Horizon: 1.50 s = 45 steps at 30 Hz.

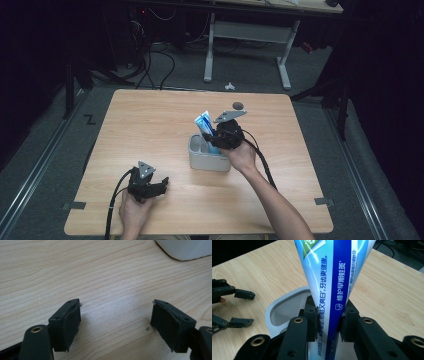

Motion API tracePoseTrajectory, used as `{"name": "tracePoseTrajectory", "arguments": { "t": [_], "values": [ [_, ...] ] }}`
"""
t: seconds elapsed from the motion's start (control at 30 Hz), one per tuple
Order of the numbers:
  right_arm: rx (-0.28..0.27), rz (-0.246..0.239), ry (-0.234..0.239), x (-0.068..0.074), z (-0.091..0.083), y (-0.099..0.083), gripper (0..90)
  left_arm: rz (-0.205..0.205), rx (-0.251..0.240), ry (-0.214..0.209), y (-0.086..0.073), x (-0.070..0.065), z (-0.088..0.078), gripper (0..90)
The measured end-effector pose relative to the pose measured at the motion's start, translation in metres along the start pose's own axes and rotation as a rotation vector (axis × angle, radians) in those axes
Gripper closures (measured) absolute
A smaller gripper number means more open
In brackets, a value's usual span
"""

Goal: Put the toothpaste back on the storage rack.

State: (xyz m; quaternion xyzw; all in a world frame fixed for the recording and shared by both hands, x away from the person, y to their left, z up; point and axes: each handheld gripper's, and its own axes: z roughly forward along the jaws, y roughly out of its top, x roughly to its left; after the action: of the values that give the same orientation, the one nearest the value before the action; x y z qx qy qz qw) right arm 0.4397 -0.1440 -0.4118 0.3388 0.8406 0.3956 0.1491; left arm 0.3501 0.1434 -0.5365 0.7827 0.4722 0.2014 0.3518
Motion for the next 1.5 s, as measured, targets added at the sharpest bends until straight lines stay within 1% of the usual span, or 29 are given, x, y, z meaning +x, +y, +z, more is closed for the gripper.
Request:
{"name": "tracePoseTrajectory", "arguments": {
  "t": [0.07, 0.27, 0.37, 0.43, 0.57, 0.67, 0.87, 0.97, 1.1, 1.13, 1.17, 1.2, 1.23, 1.27, 1.3, 1.33, 1.37, 1.43, 1.5],
  "values": [
    [0.003, -0.006, -0.001, 0.0, 0.001, -0.001, 72.0, 0.0, 0.0, 0.0, 0.0, 0.0, 0.0, 24.3],
    [0.01, -0.002, 0.001, 0.0, 0.003, -0.004, 71.9, 0.0, 0.0, 0.0, 0.0, 0.0, 0.0, 24.3],
    [0.021, -0.008, -0.002, 0.001, 0.003, -0.006, 71.6, -0.002, -0.001, 0.0, 0.0, 0.0, 0.0, 24.3],
    [0.017, -0.009, 0.0, 0.001, 0.003, -0.007, 71.6, -0.002, -0.001, 0.0, 0.0, 0.0, 0.0, 24.3],
    [0.024, 0.002, 0.001, -0.001, 0.005, -0.011, 71.3, 0.0, -0.001, 0.001, 0.0, 0.0, 0.0, 24.3],
    [0.018, 0.013, 0.005, -0.002, 0.004, -0.012, 71.2, -0.001, -0.001, 0.001, 0.0, 0.0, 0.0, 24.3],
    [0.014, 0.012, 0.006, -0.002, 0.003, -0.013, 69.4, 0.001, -0.001, 0.001, 0.0, 0.0, 0.0, 24.3],
    [-0.002, 0.015, 0.004, -0.001, 0.001, -0.013, 65.2, 0.0, -0.001, 0.001, 0.0, 0.0, 0.0, 24.3],
    [-0.003, 0.009, 0.003, -0.001, 0.0, -0.013, 63.4, 0.0, 0.0, 0.001, 0.0, 0.0, 0.0, 24.3],
    [-0.004, 0.007, 0.0, -0.002, -0.001, -0.013, 59.3, 0.0, -0.001, 0.001, 0.0, 0.0, 0.0, 24.3],
    [-0.001, 0.017, -0.002, -0.002, -0.001, -0.014, 58.2, 0.001, 0.0, 0.001, 0.0, 0.0, 0.0, 24.3],
    [-0.007, 0.018, 0.0, -0.003, -0.002, -0.014, 57.1, 0.0, 0.0, 0.001, 0.0, 0.0, 0.0, 24.3],
    [-0.012, 0.035, 0.008, -0.003, -0.003, -0.015, 55.4, 0.0, 0.0, 0.001, 0.0, 0.0, 0.0, 24.3],
    [-0.012, 0.035, 0.008, -0.003, -0.003, -0.015, 55.4, 0.0, -0.001, 0.001, 0.0, 0.0, 0.0, 24.3],
    [-0.031, 0.041, 0.012, -0.004, -0.006, -0.015, 53.2, 0.0, 0.0, 0.001, 0.0, 0.0, 0.0, 24.3],
    [-0.031, 0.041, 0.012, -0.004, -0.006, -0.015, 53.2, 0.001, 0.0, 0.001, 0.0, 0.0, 0.0, 24.3],
    [-0.047, 0.044, 0.007, -0.002, -0.01, -0.014, 52.0, 0.001, 0.0, 0.001, 0.0, 0.0, 0.0, 24.3],
    [-0.058, 0.054, 0.014, -0.003, -0.014, -0.014, 51.7, 0.001, 0.0, 0.001, 0.0, 0.0, 0.0, 24.3],
    [-0.068, 0.052, 0.012, -0.004, -0.018, -0.014, 51.5, 0.0, 0.0, 0.001, 0.0, 0.0, 0.0, 24.3]
  ]
}}
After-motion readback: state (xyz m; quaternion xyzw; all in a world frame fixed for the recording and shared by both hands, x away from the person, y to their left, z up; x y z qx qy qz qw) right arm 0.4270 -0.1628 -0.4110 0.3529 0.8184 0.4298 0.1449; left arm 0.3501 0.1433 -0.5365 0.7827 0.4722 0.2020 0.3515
